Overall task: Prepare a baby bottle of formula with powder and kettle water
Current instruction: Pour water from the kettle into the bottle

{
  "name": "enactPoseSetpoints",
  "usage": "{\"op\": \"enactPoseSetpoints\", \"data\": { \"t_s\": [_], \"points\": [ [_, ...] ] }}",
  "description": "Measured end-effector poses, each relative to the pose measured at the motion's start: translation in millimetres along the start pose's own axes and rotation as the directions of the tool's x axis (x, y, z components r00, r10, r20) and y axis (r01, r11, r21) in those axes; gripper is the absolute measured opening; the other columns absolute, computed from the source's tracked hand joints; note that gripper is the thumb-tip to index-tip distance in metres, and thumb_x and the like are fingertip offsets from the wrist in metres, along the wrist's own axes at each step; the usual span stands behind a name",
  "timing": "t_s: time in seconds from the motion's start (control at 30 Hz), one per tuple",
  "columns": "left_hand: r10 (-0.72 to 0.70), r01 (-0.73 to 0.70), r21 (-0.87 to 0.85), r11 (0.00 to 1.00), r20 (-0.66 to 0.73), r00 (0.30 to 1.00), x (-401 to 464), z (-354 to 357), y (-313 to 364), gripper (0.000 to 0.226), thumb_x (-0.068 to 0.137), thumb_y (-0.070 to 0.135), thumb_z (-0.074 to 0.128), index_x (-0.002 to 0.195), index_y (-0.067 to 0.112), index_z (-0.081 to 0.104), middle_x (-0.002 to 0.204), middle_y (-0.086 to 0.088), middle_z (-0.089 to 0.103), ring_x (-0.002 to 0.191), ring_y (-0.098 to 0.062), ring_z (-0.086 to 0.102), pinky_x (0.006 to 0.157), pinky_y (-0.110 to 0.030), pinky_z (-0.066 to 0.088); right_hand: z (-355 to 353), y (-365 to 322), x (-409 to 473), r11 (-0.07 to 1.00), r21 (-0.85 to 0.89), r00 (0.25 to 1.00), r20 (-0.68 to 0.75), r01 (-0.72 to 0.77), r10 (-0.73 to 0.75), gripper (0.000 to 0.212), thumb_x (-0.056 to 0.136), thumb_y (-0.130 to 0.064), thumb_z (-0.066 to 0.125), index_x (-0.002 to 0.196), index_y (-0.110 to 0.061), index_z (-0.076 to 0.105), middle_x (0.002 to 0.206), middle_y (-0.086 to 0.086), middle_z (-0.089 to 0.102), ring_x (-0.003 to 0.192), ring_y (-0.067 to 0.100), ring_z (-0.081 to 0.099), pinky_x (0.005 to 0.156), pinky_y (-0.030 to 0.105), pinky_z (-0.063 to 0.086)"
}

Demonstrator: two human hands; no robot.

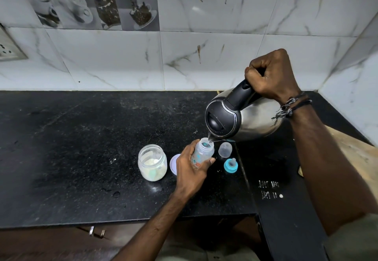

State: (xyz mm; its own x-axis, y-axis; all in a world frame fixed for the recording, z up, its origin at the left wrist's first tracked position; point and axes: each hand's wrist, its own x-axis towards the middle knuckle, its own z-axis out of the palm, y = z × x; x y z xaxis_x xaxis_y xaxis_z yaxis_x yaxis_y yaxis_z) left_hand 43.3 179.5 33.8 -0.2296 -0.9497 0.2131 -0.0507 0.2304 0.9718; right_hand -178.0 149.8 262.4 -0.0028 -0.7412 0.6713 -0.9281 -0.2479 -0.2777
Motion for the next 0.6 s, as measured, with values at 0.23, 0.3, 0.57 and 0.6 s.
{"op": "enactPoseSetpoints", "data": {
  "t_s": [0.23, 0.3, 0.57, 0.6],
  "points": [
    [0.007, -0.007, -0.002, 1.0, -0.004, 1.0, -0.1, -0.2, -0.1, 0.063, 0.075, 0.026, 0.085, 0.133, 0.014, 0.065, 0.123, 0.004, 0.071, 0.115, -0.012, 0.068, 0.098, -0.029, 0.056, 0.9, 1.2, 0.3, 1.0, -0.005, 1.0, -0.001, 0.011, -0.011, 0.039, 0.072, -0.026, 0.049, 0.048, 0.005, 0.056, 0.044, 0.025, 0.041, 0.044, 0.042, 0.042, 0.041, 0.041, 0.035],
    [0.005, -0.005, -0.004, 1.0, -0.009, 1.0, -0.2, 0.4, -0.6, 0.064, 0.074, 0.025, 0.085, 0.133, 0.013, 0.065, 0.123, 0.004, 0.071, 0.115, -0.012, 0.068, 0.099, -0.03, 0.055, 0.7, 1.1, 0.3, 1.0, -0.002, 1.0, 0.0, 0.014, -0.014, 0.038, 0.072, -0.025, 0.049, 0.047, 0.003, 0.054, 0.043, 0.024, 0.039, 0.043, 0.041, 0.041, 0.041, 0.041, 0.035],
    [0.012, -0.012, -0.008, 1.0, -0.005, 1.0, -0.4, 0.1, 0.8, 0.061, 0.074, 0.025, 0.085, 0.131, 0.018, 0.066, 0.121, 0.004, 0.071, 0.113, -0.012, 0.069, 0.095, -0.026, 0.055, -0.2, -1.6, 0.1, 1.0, -0.005, 1.0, 0.005, 0.024, -0.024, 0.037, 0.072, -0.023, 0.049, 0.045, 0.003, 0.049, 0.043, 0.023, 0.033, 0.042, 0.04, 0.039, 0.041, 0.038, 0.032],
    [0.01, -0.01, -0.008, 1.0, -0.004, 1.0, -0.4, 0.2, 0.5, 0.061, 0.074, 0.026, 0.085, 0.132, 0.017, 0.065, 0.122, 0.004, 0.071, 0.113, -0.013, 0.069, 0.096, -0.029, 0.056, -0.1, -2.1, -0.1, 1.0, -0.003, 1.0, 0.008, 0.023, -0.023, 0.037, 0.072, -0.023, 0.049, 0.045, 0.003, 0.048, 0.043, 0.023, 0.033, 0.042, 0.04, 0.038, 0.041, 0.038, 0.031]
  ]
}}
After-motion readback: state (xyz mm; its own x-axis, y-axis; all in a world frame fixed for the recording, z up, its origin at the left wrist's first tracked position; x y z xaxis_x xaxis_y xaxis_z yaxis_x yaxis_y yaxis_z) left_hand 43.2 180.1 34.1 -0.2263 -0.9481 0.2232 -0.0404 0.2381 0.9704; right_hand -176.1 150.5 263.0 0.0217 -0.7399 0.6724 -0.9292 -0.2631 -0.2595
